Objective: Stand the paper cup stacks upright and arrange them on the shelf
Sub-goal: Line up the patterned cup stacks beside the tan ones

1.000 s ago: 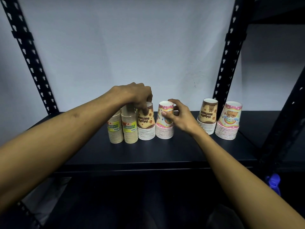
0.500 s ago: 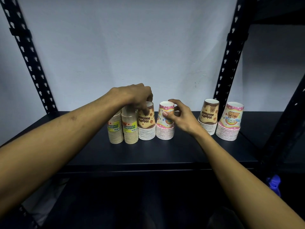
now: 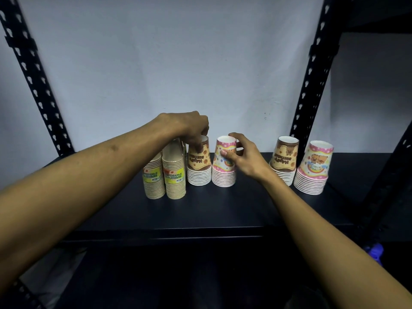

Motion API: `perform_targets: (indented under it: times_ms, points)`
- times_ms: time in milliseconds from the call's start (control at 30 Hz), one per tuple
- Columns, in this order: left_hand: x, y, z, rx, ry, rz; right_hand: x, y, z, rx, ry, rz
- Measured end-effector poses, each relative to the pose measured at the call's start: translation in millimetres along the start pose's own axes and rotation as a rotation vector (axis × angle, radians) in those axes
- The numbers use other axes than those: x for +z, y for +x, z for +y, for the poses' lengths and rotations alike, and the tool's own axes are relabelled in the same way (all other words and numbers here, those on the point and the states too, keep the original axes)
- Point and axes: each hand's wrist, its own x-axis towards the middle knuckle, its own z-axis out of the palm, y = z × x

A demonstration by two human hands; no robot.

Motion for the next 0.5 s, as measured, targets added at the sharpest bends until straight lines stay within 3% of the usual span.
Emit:
perform_targets:
  times_ms: [500]
  points:
    - [2, 15, -2, -0.059, 0.003, -0.028, 11, 23, 5, 0.003, 0.03, -0.014]
